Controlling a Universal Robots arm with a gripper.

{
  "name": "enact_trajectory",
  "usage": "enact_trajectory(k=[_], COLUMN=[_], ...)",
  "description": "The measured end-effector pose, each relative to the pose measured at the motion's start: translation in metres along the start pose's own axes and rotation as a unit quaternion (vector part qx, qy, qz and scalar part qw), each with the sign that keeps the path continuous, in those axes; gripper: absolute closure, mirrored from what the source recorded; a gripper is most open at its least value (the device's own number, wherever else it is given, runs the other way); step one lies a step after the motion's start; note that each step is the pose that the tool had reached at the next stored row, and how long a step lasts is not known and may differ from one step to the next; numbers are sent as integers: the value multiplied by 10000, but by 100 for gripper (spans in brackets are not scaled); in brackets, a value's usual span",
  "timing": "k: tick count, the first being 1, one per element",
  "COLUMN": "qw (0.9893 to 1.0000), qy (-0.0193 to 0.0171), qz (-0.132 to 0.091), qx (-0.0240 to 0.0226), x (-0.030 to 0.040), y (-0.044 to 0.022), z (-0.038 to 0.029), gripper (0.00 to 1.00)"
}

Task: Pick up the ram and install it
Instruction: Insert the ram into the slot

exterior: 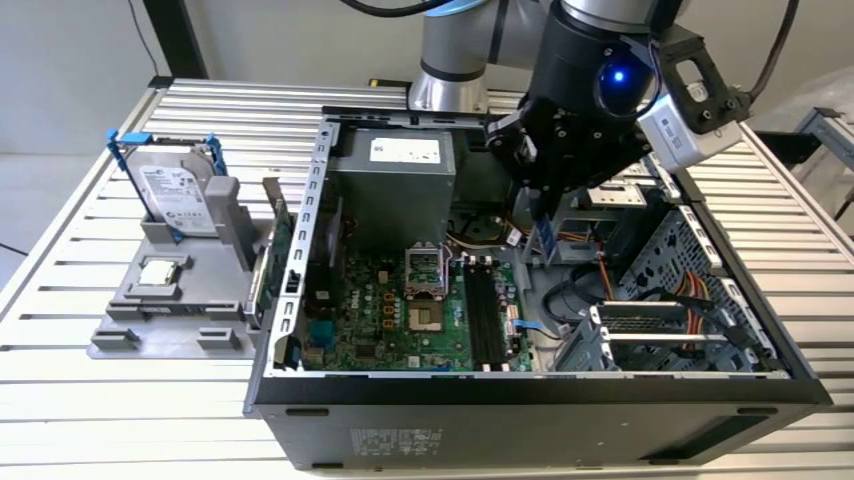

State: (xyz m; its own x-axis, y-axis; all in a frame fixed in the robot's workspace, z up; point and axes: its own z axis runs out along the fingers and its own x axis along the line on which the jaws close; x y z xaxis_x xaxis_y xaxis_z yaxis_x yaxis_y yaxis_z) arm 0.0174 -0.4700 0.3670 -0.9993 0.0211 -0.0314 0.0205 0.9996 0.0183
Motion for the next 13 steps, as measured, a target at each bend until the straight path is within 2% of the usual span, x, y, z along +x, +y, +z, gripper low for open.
enact_trajectory(k=[13], qw=[10000], qy=[0], qz=[14], qx=[1], x=[2], y=[-2], z=[108], gripper=[100])
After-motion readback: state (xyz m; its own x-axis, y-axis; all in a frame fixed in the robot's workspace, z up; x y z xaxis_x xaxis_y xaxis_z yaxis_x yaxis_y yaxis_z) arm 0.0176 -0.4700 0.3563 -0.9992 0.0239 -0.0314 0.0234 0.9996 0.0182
